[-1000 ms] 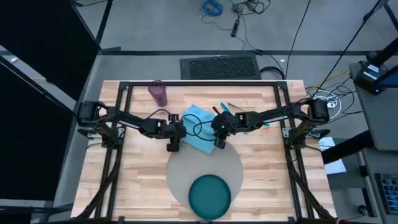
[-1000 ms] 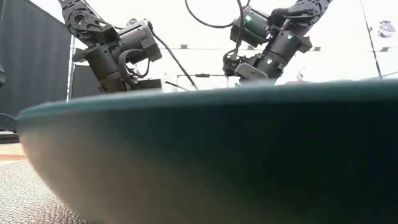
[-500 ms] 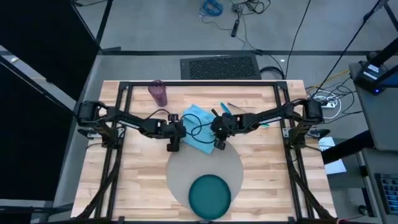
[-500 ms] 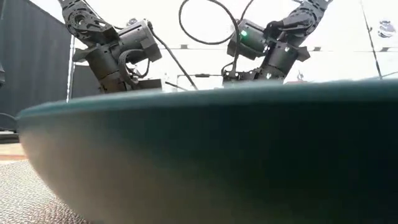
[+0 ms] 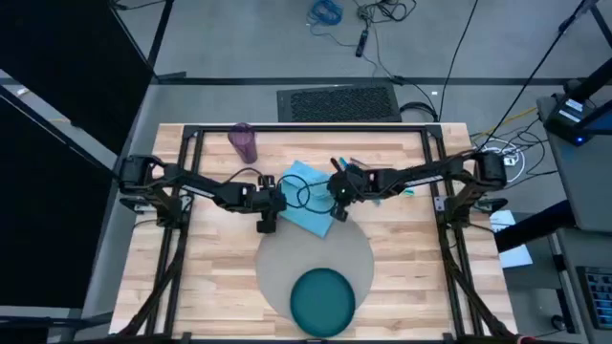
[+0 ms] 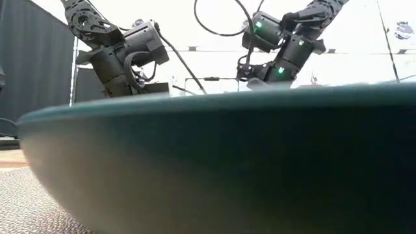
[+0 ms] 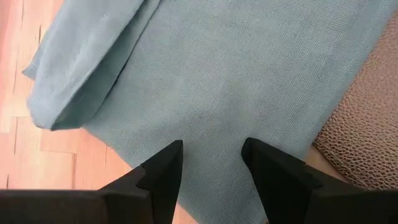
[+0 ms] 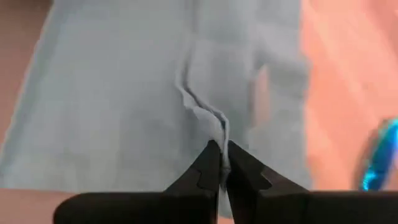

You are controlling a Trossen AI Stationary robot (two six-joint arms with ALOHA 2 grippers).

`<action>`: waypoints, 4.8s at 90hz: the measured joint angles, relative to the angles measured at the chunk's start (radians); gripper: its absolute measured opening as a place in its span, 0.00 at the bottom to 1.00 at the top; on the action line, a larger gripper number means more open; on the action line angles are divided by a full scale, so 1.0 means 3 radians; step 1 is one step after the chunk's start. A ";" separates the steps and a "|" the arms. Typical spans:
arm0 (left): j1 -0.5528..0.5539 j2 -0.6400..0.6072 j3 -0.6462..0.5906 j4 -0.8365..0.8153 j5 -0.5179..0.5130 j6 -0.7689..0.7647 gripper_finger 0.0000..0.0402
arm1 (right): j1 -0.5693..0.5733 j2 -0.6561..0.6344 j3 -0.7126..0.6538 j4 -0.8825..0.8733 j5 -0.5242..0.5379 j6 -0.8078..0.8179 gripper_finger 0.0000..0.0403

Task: Set table place
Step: Fold the blue table napkin

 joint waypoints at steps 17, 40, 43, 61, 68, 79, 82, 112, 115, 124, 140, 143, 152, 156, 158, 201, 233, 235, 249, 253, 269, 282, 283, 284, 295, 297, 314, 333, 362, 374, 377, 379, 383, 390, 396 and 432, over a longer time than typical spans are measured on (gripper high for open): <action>-0.0065 0.0000 0.0000 -0.0045 -0.0004 -0.0003 0.43 | -0.0172 -0.0010 0.0000 -0.0058 0.0051 0.0002 0.00; -0.0156 0.0000 -0.0001 -0.0046 -0.0004 -0.0058 0.43 | -0.0300 -0.0010 0.0000 -0.0206 0.0054 0.0096 0.00; -0.0165 0.0000 -0.0001 -0.0046 -0.0003 -0.0063 0.43 | -0.0309 -0.0010 0.0000 -0.0229 0.0055 0.0099 0.00; -0.0181 0.0000 -0.0001 -0.0041 0.0002 -0.0069 0.43 | -0.0311 -0.0010 0.0000 -0.0229 -0.0064 0.0154 0.02; -0.0181 0.0000 -0.0001 -0.0039 0.0002 -0.0078 0.43 | -0.0311 -0.0010 0.0000 -0.0229 -0.0043 0.0151 0.06; -0.0181 0.0000 -0.0001 -0.0039 0.0004 -0.0092 0.43 | -0.0311 -0.0010 0.0000 -0.0231 0.0203 0.0107 0.15; -0.0181 0.0000 -0.0001 -0.0038 0.0005 -0.0092 0.43 | -0.0317 -0.0010 0.0000 -0.0229 0.0291 0.0103 0.18; -0.0197 0.0000 0.0002 -0.0030 0.0000 -0.0095 0.43 | -0.0356 -0.0010 0.0016 -0.0241 0.0363 0.0095 0.44; -0.0197 0.0000 0.0009 -0.0032 -0.0018 -0.0095 0.43 | -0.0355 -0.0010 0.0043 -0.0244 0.0359 0.0095 0.45; -0.0222 -0.0030 0.0040 -0.0064 -0.0209 -0.0082 0.43 | -0.0297 -0.0010 0.0190 -0.0279 0.0274 0.0072 0.47; -0.0303 -0.0321 0.0136 -0.0072 -0.0681 0.0213 0.43 | -0.0043 -0.0011 0.0452 -0.0403 0.0005 0.0000 0.47; -0.0305 -0.0413 0.0159 -0.0061 -0.0697 0.0268 0.43 | 0.0012 -0.0011 0.0483 -0.0402 -0.0039 -0.0005 0.47; -0.0306 -0.0684 0.0188 -0.0076 -0.0607 0.0359 0.43 | 0.0185 -0.0012 0.0535 -0.0375 -0.0129 0.0032 0.47; -0.0306 -0.0804 0.0192 -0.0146 -0.0549 0.0361 0.43 | 0.0265 -0.0012 0.0535 -0.0353 -0.0187 0.0111 0.47; -0.0306 -0.0858 0.0192 -0.0223 -0.0503 0.0361 0.43 | 0.0310 -0.0012 0.0533 -0.0343 -0.0206 0.0152 0.47; -0.0436 -0.0843 -0.0098 -0.0555 0.0029 0.0365 0.43 | 0.0791 0.0474 0.0529 0.0087 -0.0162 0.0639 0.46; -0.0434 -0.0667 -0.0145 -0.0591 -0.0044 0.0383 0.43 | 0.0873 0.0562 0.0529 0.0102 -0.0341 0.0888 0.47; -0.0434 -0.0657 -0.0145 -0.0595 -0.0054 0.0383 0.43 | 0.0887 0.0562 0.0529 0.0096 -0.0348 0.0909 0.47; -0.0434 -0.0576 -0.0142 -0.0577 -0.0066 0.0386 0.43 | 0.0986 0.0563 0.0529 0.0100 -0.0354 0.1052 0.47; -0.0435 -0.0565 -0.0142 -0.0585 -0.0075 0.0396 0.43 | 0.1015 0.0577 0.0529 0.0105 -0.0354 0.1083 0.47; -0.0434 -0.0563 -0.0142 -0.0542 -0.0212 0.0415 0.43 | 0.1070 0.0703 0.0529 0.0166 -0.0338 0.1145 0.47; -0.0434 -0.0563 -0.0142 -0.0545 -0.0222 0.0417 0.43 | 0.1072 0.0837 0.0529 0.0209 -0.0312 0.1145 0.47; -0.0434 -0.0563 -0.0142 -0.0545 -0.0220 0.0416 0.43 | 0.1072 0.0842 0.0530 0.0224 -0.0309 0.1145 0.47; -0.0434 -0.0563 -0.0142 -0.0545 -0.0219 0.0413 0.43 | 0.1072 0.0848 0.0530 0.0237 -0.0308 0.1146 0.47; -0.0434 -0.0563 -0.0142 -0.0546 -0.0207 0.0411 0.43 | 0.1091 0.0890 0.0535 0.0310 -0.0293 0.1160 0.47; -0.0434 -0.0563 -0.0142 -0.0545 -0.0204 0.0411 0.43 | 0.1093 0.0891 0.0535 0.0312 -0.0288 0.1161 0.47; -0.0434 -0.0516 -0.0141 -0.0548 -0.0189 0.0394 0.43 | 0.1100 0.0893 0.0535 0.0307 -0.0284 0.1187 0.47; -0.0435 -0.0279 -0.0130 -0.0509 -0.0158 0.0350 0.43 | 0.1110 0.0897 0.0535 0.0291 -0.0233 0.1194 0.46; -0.0438 -0.0214 -0.0131 -0.0470 -0.0163 0.0350 0.27 | 0.1115 0.0897 0.0535 0.0234 -0.0220 0.1217 0.39; -0.0441 -0.0212 -0.0133 -0.0471 -0.0086 0.0351 0.08 | 0.1114 0.0898 0.0534 0.0218 -0.0215 0.1219 0.27; -0.0441 -0.0211 -0.0134 -0.0466 -0.0086 0.0351 0.04 | 0.1115 0.0898 0.0534 0.0218 -0.0215 0.1219 0.24; -0.0440 -0.0211 -0.0134 -0.0458 -0.0090 0.0351 0.03 | 0.1115 0.0898 0.0534 0.0216 -0.0216 0.1220 0.22; -0.0437 -0.0210 -0.0134 -0.0441 -0.0104 0.0351 0.02 | 0.1115 0.0898 0.0534 0.0217 -0.0217 0.1219 0.17; -0.0438 -0.0207 -0.0134 -0.0428 -0.0167 0.0351 0.01 | 0.1115 0.0899 0.0533 0.0218 -0.0217 0.1208 0.07; -0.0438 -0.0206 -0.0134 -0.0421 -0.0211 0.0348 0.00 | 0.1115 0.0899 0.0533 0.0227 -0.0217 0.1145 0.02; -0.0537 -0.0281 -0.0059 -0.0361 -0.0720 0.0350 0.00 | 0.1120 0.0601 0.0520 0.0142 -0.0171 0.1003 0.00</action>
